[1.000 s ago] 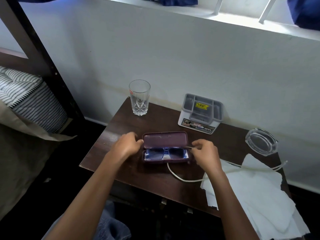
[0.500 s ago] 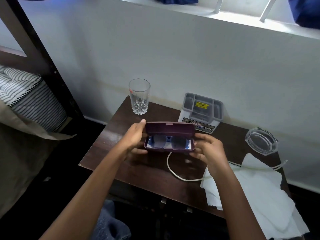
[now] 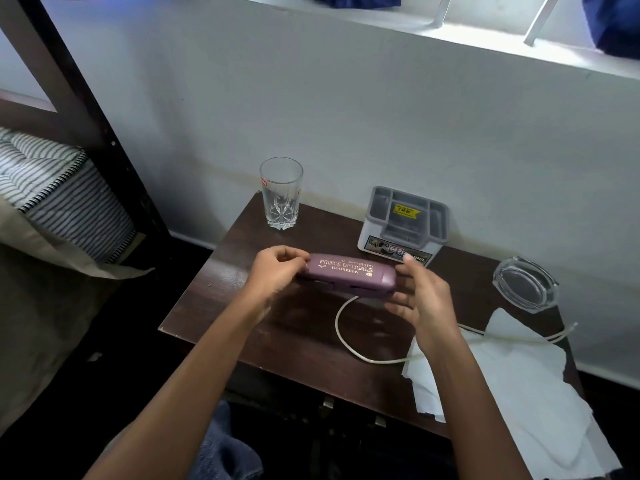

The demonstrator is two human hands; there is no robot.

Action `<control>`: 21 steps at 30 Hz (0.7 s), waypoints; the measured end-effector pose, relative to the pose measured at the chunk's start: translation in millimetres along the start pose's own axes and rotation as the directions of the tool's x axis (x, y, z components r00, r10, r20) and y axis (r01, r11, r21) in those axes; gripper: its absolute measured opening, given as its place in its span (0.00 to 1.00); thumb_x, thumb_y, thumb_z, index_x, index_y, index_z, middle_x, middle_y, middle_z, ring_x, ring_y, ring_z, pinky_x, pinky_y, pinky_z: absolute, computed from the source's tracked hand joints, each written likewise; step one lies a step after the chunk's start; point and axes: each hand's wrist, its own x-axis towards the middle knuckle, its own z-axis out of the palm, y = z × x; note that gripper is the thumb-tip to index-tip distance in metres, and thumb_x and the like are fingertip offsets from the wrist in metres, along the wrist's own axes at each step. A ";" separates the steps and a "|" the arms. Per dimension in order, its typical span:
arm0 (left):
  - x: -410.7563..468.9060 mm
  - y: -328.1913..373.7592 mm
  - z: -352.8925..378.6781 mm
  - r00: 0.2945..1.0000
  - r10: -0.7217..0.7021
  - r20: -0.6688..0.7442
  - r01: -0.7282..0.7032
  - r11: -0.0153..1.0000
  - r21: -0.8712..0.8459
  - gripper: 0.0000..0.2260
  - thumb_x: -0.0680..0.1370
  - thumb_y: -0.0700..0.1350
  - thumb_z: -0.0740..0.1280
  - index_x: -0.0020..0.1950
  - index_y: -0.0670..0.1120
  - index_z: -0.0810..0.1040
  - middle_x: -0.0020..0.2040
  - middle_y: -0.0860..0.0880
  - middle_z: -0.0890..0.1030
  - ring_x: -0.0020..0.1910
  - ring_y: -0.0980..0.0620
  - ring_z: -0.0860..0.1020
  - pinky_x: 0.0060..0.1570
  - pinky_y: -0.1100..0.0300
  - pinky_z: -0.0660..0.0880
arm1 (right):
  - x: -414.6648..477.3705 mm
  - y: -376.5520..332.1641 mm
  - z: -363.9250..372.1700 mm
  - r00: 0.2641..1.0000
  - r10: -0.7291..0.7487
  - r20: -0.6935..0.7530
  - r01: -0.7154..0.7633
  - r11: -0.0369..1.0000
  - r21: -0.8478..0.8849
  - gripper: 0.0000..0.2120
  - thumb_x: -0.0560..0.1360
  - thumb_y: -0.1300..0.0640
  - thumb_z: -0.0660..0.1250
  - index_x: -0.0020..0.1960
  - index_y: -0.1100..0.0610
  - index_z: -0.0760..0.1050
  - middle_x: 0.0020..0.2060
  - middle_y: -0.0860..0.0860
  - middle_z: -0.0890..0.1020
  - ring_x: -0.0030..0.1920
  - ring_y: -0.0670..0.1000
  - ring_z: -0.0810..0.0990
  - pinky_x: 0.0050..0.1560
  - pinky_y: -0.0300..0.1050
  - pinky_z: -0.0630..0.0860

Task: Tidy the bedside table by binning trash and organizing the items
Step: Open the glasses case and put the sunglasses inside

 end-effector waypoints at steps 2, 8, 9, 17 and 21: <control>-0.7 -0.6 0.7 0.999 0.038 -0.021 -0.038 0.999 -0.010 0.10 0.74 0.32 0.66 0.38 0.45 0.78 0.38 0.47 0.79 0.41 0.50 0.77 0.50 0.49 0.78 | -0.6 0.6 -0.2 1.000 -0.017 0.005 0.018 1.000 -0.024 0.06 0.76 0.58 0.65 0.51 0.59 0.75 0.46 0.58 0.80 0.37 0.52 0.80 0.30 0.39 0.77; 0.9 -0.4 -0.7 0.993 -0.117 0.029 0.120 0.927 -0.356 0.07 0.73 0.32 0.68 0.48 0.41 0.77 0.42 0.45 0.79 0.38 0.53 0.80 0.38 0.62 0.80 | -1.8 -1.7 -2.8 0.998 -0.059 -0.026 0.060 0.997 0.056 0.07 0.74 0.65 0.67 0.52 0.60 0.76 0.50 0.59 0.80 0.46 0.54 0.81 0.42 0.45 0.79; 0.6 -0.5 -0.1 0.988 -0.141 0.065 0.156 0.910 -0.384 0.06 0.73 0.31 0.68 0.47 0.41 0.77 0.41 0.45 0.80 0.35 0.54 0.80 0.37 0.64 0.79 | -1.6 -2.6 -3.6 0.997 -0.068 -0.036 0.071 0.994 0.085 0.06 0.73 0.66 0.68 0.50 0.60 0.76 0.49 0.59 0.80 0.47 0.55 0.81 0.43 0.45 0.80; -0.7 -2.5 9.8 0.996 -0.084 0.035 0.091 0.924 -0.372 0.08 0.73 0.31 0.68 0.50 0.39 0.79 0.41 0.45 0.82 0.39 0.53 0.81 0.38 0.65 0.80 | 2.6 -5.8 -11.0 0.997 -0.036 -0.065 0.052 0.964 0.262 0.08 0.71 0.71 0.67 0.46 0.61 0.77 0.43 0.57 0.81 0.43 0.52 0.82 0.43 0.41 0.81; -4.2 -4.4 21.5 1.000 -0.017 -0.020 0.010 0.948 -0.319 0.12 0.73 0.32 0.68 0.56 0.38 0.76 0.42 0.47 0.80 0.41 0.53 0.79 0.38 0.65 0.80 | 4.8 -4.0 -13.2 0.983 -0.100 -0.154 0.132 0.968 0.213 0.07 0.71 0.71 0.68 0.43 0.60 0.76 0.42 0.56 0.80 0.45 0.53 0.81 0.42 0.39 0.81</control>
